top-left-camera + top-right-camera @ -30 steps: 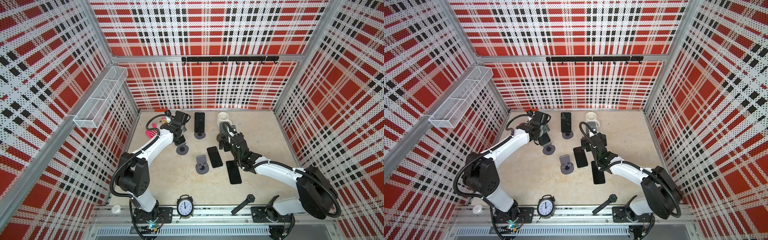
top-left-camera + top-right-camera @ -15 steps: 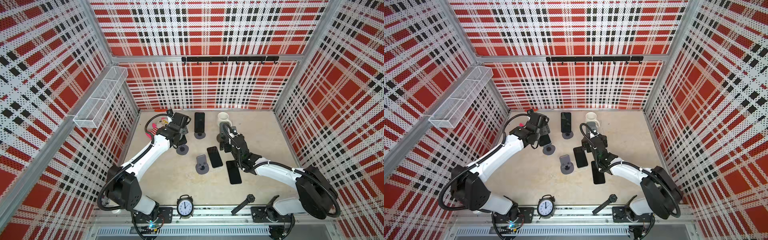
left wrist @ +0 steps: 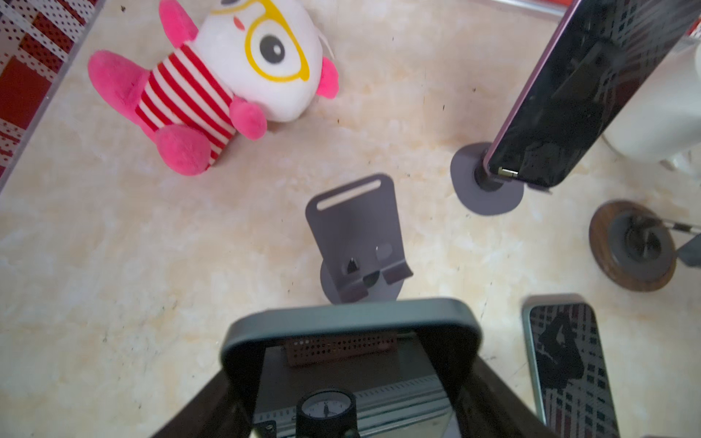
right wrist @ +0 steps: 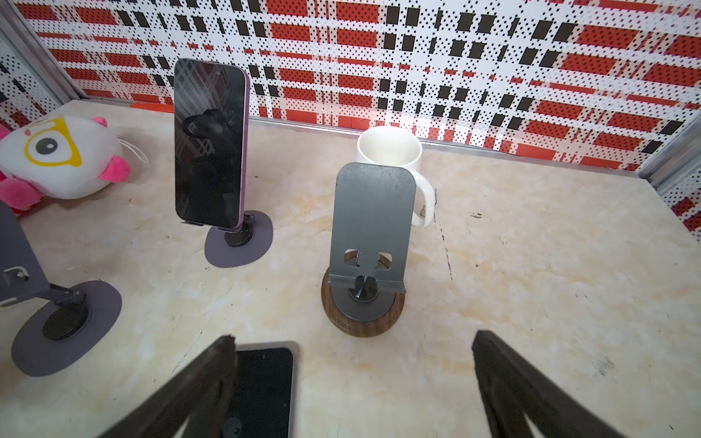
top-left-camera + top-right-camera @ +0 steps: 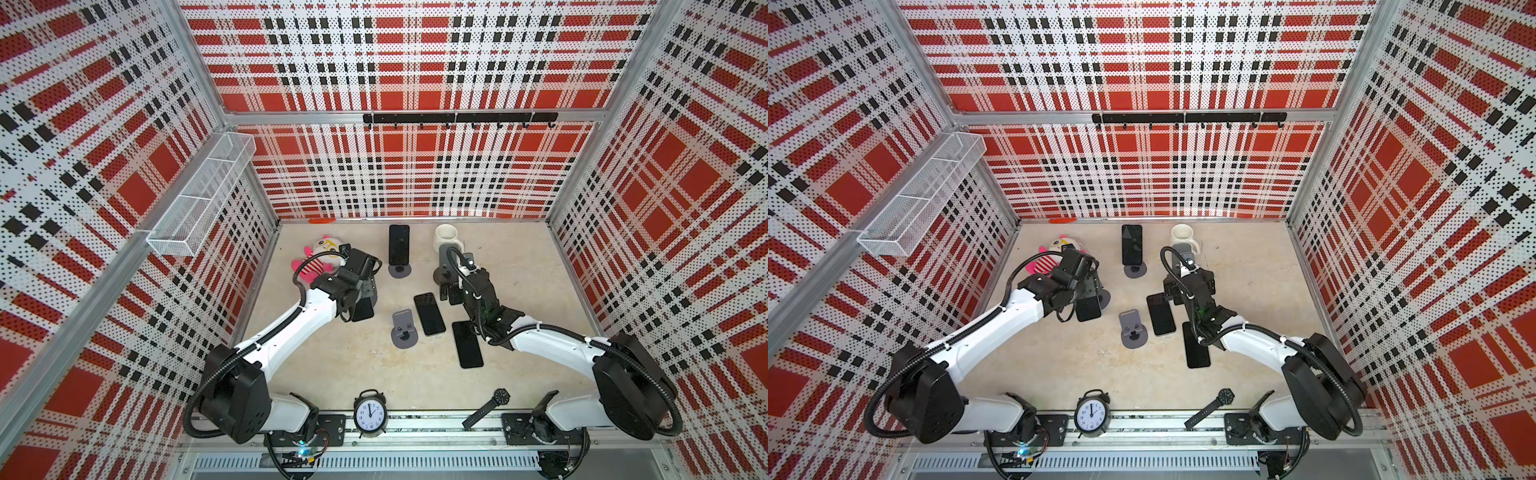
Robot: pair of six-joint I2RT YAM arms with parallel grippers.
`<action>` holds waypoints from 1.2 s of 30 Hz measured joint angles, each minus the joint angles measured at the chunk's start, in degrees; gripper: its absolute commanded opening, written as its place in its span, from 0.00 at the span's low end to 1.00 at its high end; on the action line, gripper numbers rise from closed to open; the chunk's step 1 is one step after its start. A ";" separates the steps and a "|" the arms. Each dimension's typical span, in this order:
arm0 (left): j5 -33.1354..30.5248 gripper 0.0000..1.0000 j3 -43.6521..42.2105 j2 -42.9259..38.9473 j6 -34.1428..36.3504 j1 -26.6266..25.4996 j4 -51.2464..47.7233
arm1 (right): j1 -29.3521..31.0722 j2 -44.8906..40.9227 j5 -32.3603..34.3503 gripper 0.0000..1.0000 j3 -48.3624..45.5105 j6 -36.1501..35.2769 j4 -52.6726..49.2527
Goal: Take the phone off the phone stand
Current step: 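Lower the phone flat onto the table beside the grey stand with left gripper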
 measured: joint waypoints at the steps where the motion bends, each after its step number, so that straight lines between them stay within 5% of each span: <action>1: 0.17 0.69 -0.94 -0.52 -0.02 -0.24 -0.15 | 0.00 -0.04 0.00 1.00 0.00 0.00 0.17; 13: -0.55 0.67 -9.73 -2.23 -1.60 -9.14 3.85 | 0.00 -1.79 0.15 1.00 -0.20 0.02 0.46; 36: 5.22 0.69 -19.34 4.66 -1.95 -9.44 14.01 | 0.00 -1.86 0.44 1.00 -0.20 0.04 0.55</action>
